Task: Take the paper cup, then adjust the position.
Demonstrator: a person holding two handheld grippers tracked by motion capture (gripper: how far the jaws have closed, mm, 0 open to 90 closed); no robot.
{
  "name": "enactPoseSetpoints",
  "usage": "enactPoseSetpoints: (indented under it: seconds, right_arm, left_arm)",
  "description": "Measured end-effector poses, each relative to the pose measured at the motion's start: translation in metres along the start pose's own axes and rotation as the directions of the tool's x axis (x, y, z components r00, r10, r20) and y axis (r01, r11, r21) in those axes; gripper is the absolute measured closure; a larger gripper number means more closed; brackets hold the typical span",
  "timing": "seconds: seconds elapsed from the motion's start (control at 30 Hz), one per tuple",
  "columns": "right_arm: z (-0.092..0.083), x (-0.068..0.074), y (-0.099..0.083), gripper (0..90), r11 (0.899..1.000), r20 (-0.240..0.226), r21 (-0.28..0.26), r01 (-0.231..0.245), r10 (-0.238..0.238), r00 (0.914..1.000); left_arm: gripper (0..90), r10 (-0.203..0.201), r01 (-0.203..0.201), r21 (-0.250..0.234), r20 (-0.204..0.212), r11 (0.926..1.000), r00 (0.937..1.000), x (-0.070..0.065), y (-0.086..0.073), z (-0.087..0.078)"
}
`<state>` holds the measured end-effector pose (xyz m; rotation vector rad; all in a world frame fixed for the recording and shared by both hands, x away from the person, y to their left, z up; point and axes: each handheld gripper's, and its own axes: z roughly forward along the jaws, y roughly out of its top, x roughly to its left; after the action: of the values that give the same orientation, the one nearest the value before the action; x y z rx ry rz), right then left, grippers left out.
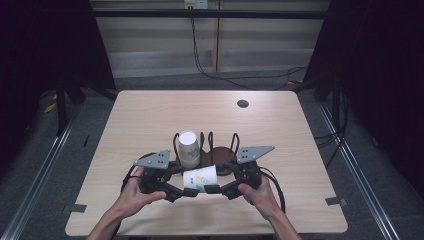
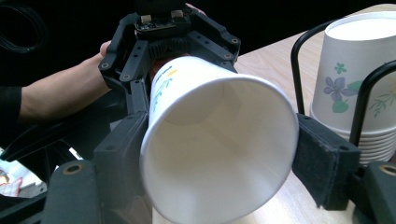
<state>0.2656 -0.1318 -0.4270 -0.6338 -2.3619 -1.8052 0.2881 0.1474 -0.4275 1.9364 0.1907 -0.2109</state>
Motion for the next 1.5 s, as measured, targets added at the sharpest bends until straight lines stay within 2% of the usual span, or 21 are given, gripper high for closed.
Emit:
enactPoseSetpoints:
  seconds: [0.17, 0.33, 0.5, 0.63, 0.77, 1.1, 1.4, 1.5]
  right_arm:
    - [0.000, 0.001, 0.002, 26.4, 1.000, -0.003, -0.001, 0.013, -0.013, 0.9999]
    - [0.000, 0.002, 0.003, 28.5, 1.000, -0.002, -0.006, 0.025, -0.025, 0.9997]
    - [-0.001, 0.003, 0.004, 29.4, 1.000, 0.003, -0.012, 0.027, -0.027, 0.9996]
    - [-0.004, 0.002, 0.005, 29.7, 1.000, 0.002, -0.013, 0.024, -0.024, 0.9997]
    - [-0.007, 0.002, 0.006, 30.0, 1.000, 0.020, -0.010, 0.022, -0.022, 0.9996]
    - [-0.014, -0.001, 0.005, 30.2, 1.000, 0.073, 0.020, 0.015, -0.016, 0.9972]
    - [-0.020, -0.004, 0.006, 30.7, 0.999, 0.111, 0.048, -0.012, 0.007, 0.9938]
    - [-0.022, -0.006, 0.005, 30.7, 0.998, 0.123, 0.062, -0.024, 0.017, 0.9923]
  left_arm:
    - [33.3, -0.002, 0.002, 0.016, -0.002, 0.9999, 1.0000, -0.001, 0.000, 0.000]
    - [31.7, -0.005, 0.006, 0.011, -0.011, 0.9999, 0.9999, -0.001, 0.000, -0.001]
    - [24.5, -0.016, 0.017, 0.026, -0.027, 0.9995, 0.9995, 0.001, 0.000, -0.003]
    - [22.6, -0.006, 0.007, 0.047, -0.038, 0.9989, 0.9993, 0.000, -0.001, -0.001]
    - [17.1, -0.005, 0.009, 0.062, -0.065, 0.9980, 0.9979, 0.000, -0.001, 0.000]
    - [17.1, 0.002, 0.006, 0.103, -0.077, 0.9947, 0.9970, 0.001, -0.003, 0.000]
    - [16.0, 0.002, 0.012, 0.113, -0.120, 0.9935, 0.9927, 0.002, -0.003, -0.007]
    - [16.1, 0.013, 0.004, 0.123, -0.135, 0.9924, 0.9908, 0.002, -0.004, -0.009]
